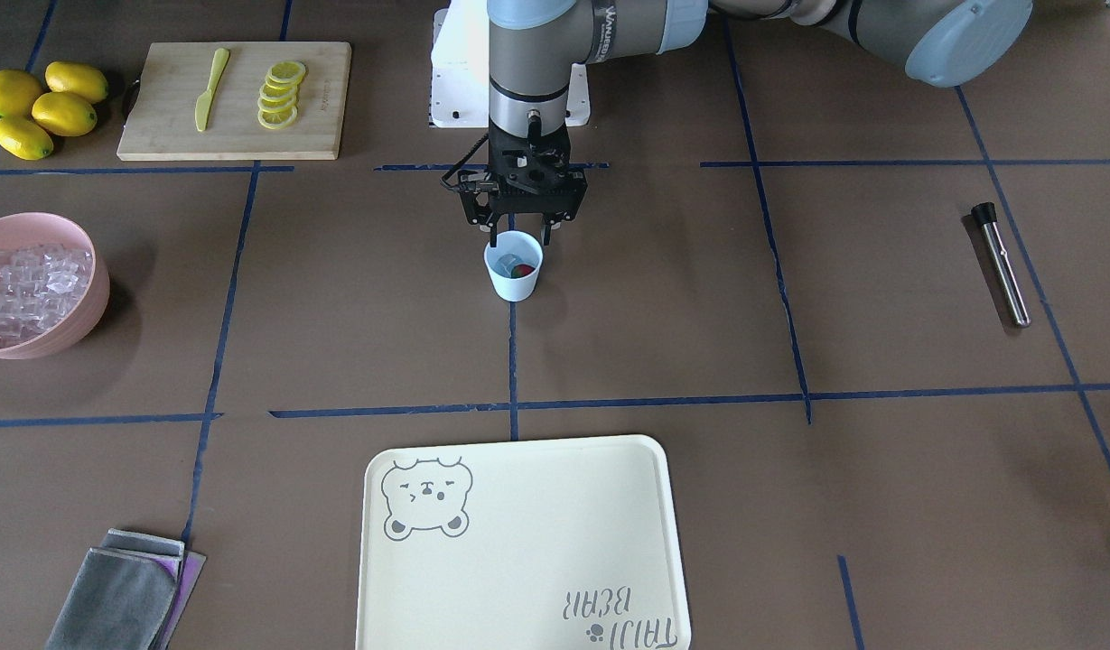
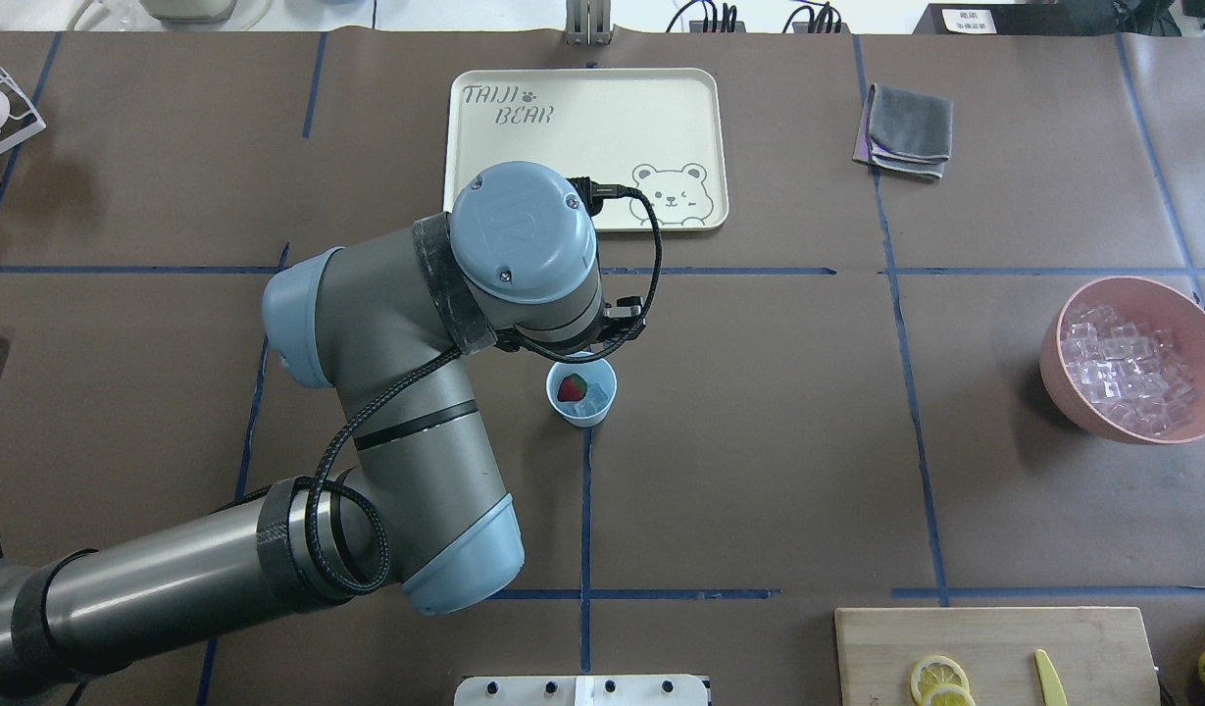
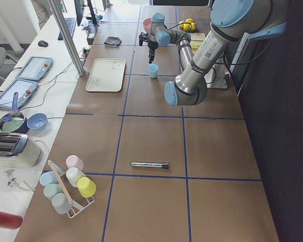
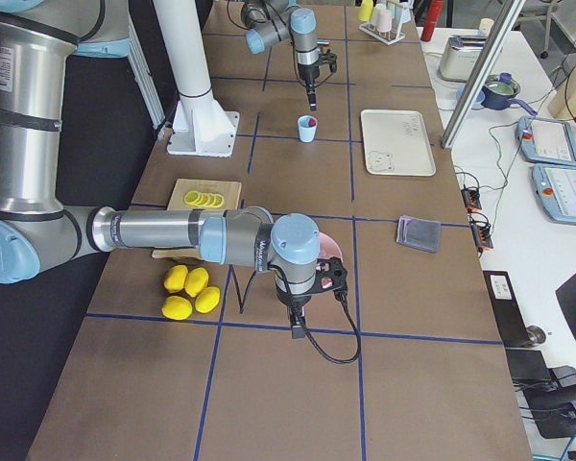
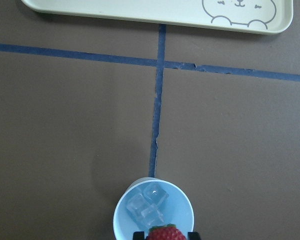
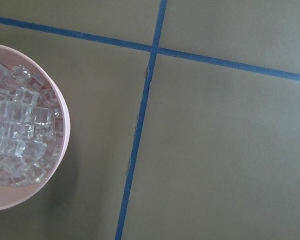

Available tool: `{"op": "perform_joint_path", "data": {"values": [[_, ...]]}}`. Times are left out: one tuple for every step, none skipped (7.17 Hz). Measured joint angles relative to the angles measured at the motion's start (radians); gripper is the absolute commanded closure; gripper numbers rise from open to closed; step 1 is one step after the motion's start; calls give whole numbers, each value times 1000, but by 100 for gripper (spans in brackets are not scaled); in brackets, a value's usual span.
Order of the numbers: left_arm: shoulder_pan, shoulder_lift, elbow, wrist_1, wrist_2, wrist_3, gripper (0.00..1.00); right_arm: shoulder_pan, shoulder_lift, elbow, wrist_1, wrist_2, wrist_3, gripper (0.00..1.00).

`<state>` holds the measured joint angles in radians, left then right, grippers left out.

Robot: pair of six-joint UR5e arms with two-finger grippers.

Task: Mash ice and strawberries in cup
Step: 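Carry the strawberry with the left gripper over the cup and lower it, then open the left gripper to drop the strawberry, then withdraw it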

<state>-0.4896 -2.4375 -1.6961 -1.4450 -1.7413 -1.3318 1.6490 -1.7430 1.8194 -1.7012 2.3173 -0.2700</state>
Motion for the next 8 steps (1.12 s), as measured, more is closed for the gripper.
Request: {"op": "perform_joint_path", "data": {"values": [[3, 1, 1, 1, 7, 0, 0, 0, 0, 0, 0, 0, 0, 1], [4, 11, -4, 2, 8, 2, 0, 0, 1, 0, 0, 0, 0, 1], [4, 36, -21, 3, 8, 15, 0, 0, 1, 0, 0, 1, 0, 1], [0, 87, -67, 8, 8, 70, 0, 0, 2, 0, 0, 1, 0, 1], [-15, 166, -154, 31, 8, 175, 0, 0, 2, 0, 0, 1, 0, 1], [-56, 260, -255, 66, -6, 299, 0, 0, 2, 0, 0, 0, 0, 1], [-135, 367, -344, 84, -64, 434, 0, 0, 2, -1, 0, 1, 0, 1], [-252, 493, -412, 88, -168, 591, 0, 0, 2, -1, 0, 1, 0, 1]]}}
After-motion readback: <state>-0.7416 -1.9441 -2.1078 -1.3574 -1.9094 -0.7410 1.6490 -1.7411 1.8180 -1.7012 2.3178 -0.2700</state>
